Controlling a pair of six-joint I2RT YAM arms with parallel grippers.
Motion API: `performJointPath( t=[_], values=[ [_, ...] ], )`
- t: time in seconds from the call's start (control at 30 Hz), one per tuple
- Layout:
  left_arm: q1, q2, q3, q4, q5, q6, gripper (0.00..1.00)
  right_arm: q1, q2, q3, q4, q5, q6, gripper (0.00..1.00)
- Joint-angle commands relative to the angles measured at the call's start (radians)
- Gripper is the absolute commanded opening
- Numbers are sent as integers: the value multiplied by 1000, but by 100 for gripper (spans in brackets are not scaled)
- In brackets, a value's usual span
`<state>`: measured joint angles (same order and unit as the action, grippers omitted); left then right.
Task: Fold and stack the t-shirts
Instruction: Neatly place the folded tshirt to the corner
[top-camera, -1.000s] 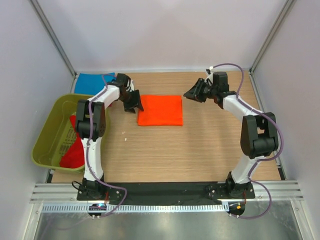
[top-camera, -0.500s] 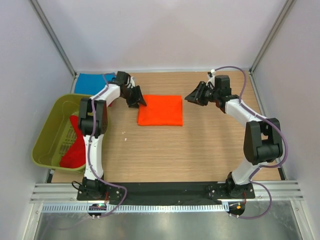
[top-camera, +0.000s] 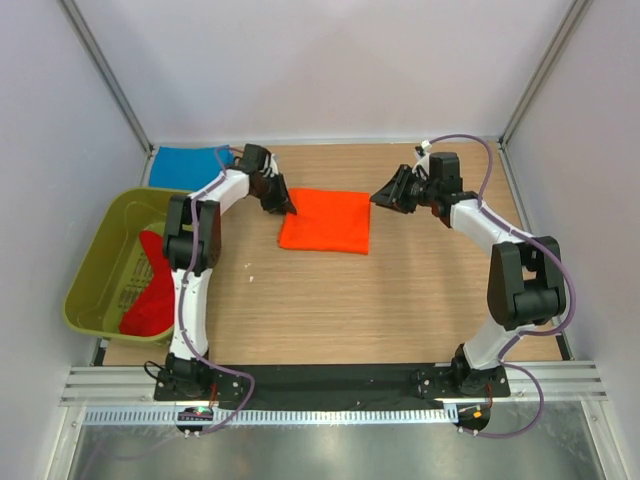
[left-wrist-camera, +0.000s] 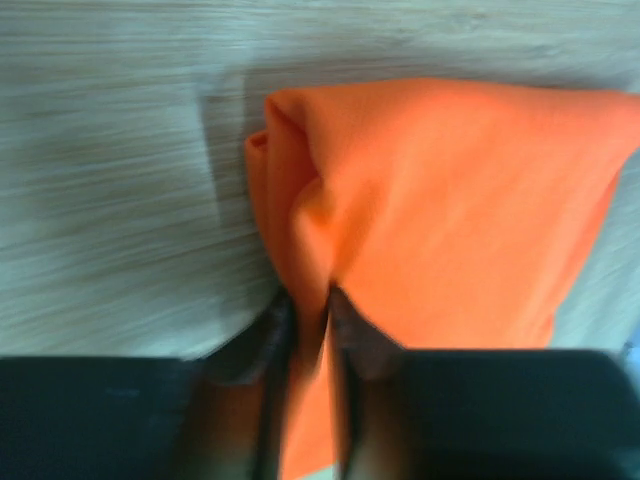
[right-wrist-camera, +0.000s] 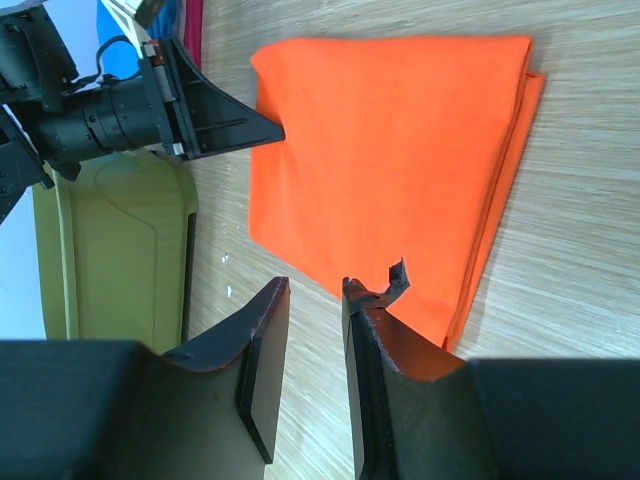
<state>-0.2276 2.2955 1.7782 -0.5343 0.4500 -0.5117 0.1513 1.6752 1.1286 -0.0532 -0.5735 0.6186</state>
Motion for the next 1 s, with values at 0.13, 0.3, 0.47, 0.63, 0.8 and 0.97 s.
performJointPath(
  t=[0.13,0.3,0.47,0.63,0.8,0.97],
  values=[
    [-67,-8,81,-105,-137,-22,0,2,-72,-9,23,3,-26,35],
    [-127,-38,283,-323,-358,-19,0,2,-104,-16,6,15,-29,35],
    [-187,-34,329,-446,-587,-25,0,1,-108,-20,-22,18,-45,35],
    [-225,-53,339,-501,-723,-73,0,-7,-112,-29,-22,23,-48,36],
    [-257,-54,391,-584,-907,-90,0,-7,-103,-13,-27,23,-43,36],
    [-276,5,506,-682,-979,-64,0,-9,-106,-16,-27,27,-48,36]
  ],
)
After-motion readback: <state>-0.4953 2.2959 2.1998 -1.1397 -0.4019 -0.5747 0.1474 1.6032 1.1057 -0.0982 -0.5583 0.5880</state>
